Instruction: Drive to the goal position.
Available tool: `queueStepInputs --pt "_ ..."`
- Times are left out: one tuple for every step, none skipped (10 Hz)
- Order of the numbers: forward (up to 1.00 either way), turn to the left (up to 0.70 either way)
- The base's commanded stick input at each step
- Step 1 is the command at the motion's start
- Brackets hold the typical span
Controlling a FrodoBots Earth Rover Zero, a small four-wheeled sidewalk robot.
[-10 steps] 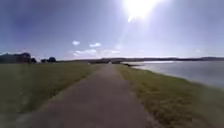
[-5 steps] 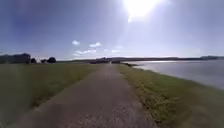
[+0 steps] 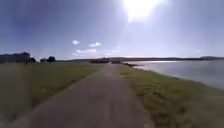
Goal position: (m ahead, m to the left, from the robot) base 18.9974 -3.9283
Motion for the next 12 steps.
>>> queueStepInputs --pt "0.85 0.0" --pt "0.85 0.0" --pt "0.85 0.0" --pt "0.85 0.0" --pt "0.85 0.0" --pt "0.85 0.0" --pt "0.85 0.0" --pt "0.85 0.0" --pt "0.85 0.0" --pt "0.85 0.0" --pt "0.85 0.0" --pt "0.85 0.0"
